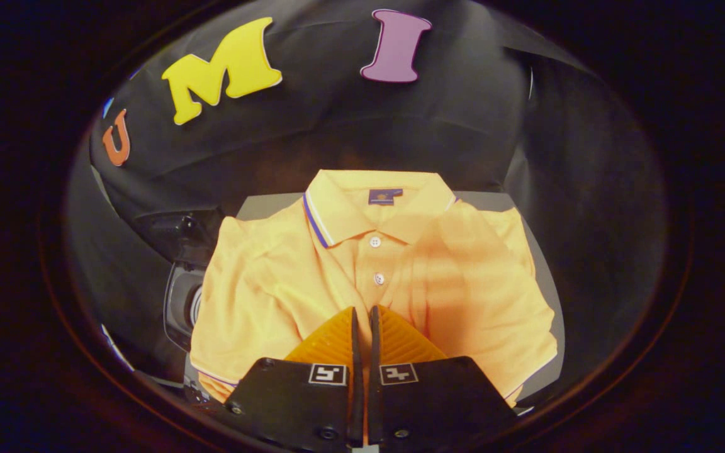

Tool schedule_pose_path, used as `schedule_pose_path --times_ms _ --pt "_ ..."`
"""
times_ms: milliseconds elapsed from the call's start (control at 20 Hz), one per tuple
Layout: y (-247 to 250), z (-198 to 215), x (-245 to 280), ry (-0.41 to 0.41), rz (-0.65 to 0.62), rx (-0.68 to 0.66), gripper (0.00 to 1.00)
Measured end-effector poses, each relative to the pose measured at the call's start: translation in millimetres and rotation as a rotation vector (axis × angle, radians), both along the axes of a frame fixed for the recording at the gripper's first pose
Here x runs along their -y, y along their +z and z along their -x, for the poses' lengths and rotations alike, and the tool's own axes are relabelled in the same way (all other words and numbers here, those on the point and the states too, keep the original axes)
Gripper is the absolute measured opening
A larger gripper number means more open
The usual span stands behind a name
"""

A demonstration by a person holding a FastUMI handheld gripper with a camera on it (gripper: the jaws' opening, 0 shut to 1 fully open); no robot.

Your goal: Put the clothes into the washing machine and then close the washing machine lid.

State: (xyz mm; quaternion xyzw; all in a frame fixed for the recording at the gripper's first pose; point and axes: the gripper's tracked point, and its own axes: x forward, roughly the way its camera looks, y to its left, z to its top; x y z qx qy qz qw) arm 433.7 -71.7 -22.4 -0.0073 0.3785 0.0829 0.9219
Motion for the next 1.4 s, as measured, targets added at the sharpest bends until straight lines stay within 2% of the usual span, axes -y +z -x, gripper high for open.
schedule_pose_path --times_ms 150,350,600,800,1050,1400 --pt "37.8 -0.2 7.5 -0.043 0.022 0.086 0.06" --pt "88.1 4.6 5.4 -0.053 -0.001 0.137 0.06" --pt "149.1 13.5 -1.0 -0.027 0.056 0.255 0.06" --pt "182.6 29.5 -22.7 0.019 0.061 0.309 0.06" --pt "201.3 44.5 -56.8 0.091 0.051 0.343 0.06" --pt "223.3 65.8 -149.0 0.264 0.003 0.374 0.06"
